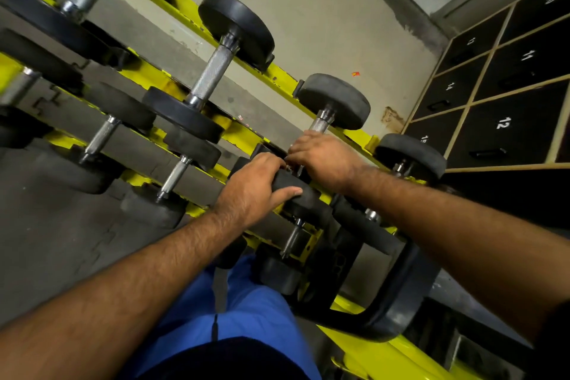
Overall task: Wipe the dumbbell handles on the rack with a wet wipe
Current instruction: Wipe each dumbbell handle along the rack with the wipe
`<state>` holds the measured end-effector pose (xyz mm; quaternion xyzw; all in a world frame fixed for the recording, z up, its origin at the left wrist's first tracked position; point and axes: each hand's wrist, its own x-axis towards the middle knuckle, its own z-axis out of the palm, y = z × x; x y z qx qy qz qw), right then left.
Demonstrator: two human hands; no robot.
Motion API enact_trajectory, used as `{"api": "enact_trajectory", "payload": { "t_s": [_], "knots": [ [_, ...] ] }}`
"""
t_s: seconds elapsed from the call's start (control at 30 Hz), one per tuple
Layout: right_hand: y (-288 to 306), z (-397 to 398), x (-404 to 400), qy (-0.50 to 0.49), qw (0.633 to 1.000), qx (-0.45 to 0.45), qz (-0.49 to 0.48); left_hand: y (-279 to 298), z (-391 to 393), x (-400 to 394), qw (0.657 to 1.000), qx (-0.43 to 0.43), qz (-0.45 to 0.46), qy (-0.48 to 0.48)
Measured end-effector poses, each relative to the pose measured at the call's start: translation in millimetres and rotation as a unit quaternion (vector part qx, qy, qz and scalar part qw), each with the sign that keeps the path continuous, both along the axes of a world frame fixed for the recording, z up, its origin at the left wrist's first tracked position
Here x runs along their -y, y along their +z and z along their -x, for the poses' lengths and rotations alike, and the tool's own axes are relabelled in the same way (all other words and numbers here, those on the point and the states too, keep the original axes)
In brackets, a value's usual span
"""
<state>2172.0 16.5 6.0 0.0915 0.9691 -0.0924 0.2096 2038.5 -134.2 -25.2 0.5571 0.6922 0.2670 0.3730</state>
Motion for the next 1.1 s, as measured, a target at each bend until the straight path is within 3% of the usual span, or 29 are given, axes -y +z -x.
{"api": "enact_trajectory", "payload": {
  "t_s": [0.23,0.57,0.83,0.97,1.1],
  "knots": [
    [15,0,-22,-0.177,0.978,-0.104,-0.019,-15,21,-2,0.996,0.026,-0.018,-0.077],
    [11,-8,19,-0.278,0.947,-0.161,0.025,-36,16,-9,0.998,0.058,-0.031,-0.023],
    [16,-13,25,-0.32,0.919,-0.23,0.001,-23,0,-11,0.987,-0.106,-0.085,-0.088],
    [16,-18,27,-0.341,0.895,-0.289,0.004,-5,7,-16,0.953,-0.24,-0.128,-0.132],
    [6,-28,27,-0.372,0.884,-0.282,-0.011,3,11,-19,0.904,-0.337,-0.187,-0.187]
  ]
}}
